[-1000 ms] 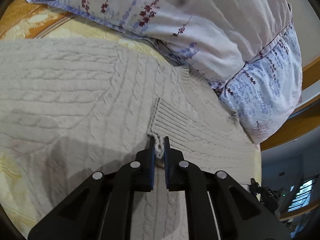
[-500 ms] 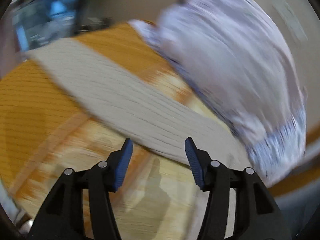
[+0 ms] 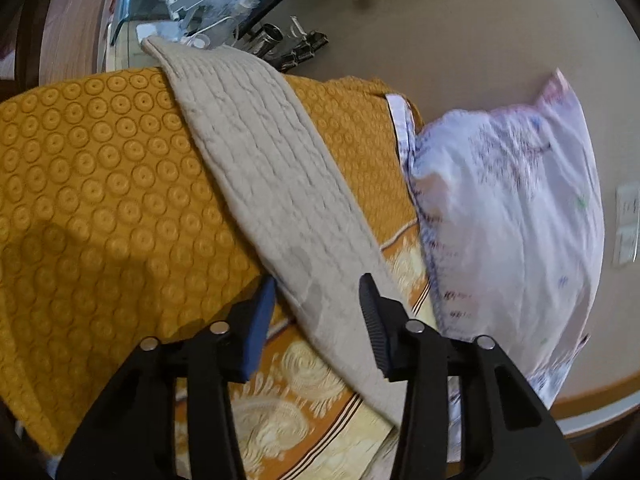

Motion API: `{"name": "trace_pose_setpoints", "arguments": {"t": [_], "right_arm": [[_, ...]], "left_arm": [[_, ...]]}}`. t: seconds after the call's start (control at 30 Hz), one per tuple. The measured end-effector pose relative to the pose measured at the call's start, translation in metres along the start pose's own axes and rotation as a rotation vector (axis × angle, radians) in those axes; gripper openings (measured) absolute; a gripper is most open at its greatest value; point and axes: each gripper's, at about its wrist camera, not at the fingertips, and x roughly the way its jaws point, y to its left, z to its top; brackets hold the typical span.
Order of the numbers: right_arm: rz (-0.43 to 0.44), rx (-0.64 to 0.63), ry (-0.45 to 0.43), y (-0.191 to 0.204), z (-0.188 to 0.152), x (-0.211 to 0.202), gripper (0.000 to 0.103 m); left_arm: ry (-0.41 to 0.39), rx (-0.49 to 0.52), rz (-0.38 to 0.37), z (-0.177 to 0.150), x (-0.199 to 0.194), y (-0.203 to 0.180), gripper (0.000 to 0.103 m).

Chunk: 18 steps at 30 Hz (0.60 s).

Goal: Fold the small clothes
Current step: 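Reach the left gripper to the other sleeve cuff and close on it, then fold the held sleeve across the sweater body and open the left gripper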

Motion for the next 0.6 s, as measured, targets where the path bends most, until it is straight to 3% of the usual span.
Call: {"name": "trace_pose_setpoints", "arguments": {"t": [0.2,0.4,0.6], "right_arm": [[0.009,-0.011,0.018,0.002,-0.002,0.002,0.068],[0.019,-0.022,0.021,0.003,-0.001,0.001,0.068],[0.040,-0.035,0.018,0.004,0.000,-0.004,0.068]], "left_arm": [[-0.014,-0.060,0.009,0.014,0.005,0.012,0.009],[-0.068,0.015,-0.055,0.004,-0.011,-0.016,0.007],[-0.053,0.169,-0.203,-0.031,-0.024,-0.090,0.006]]}}
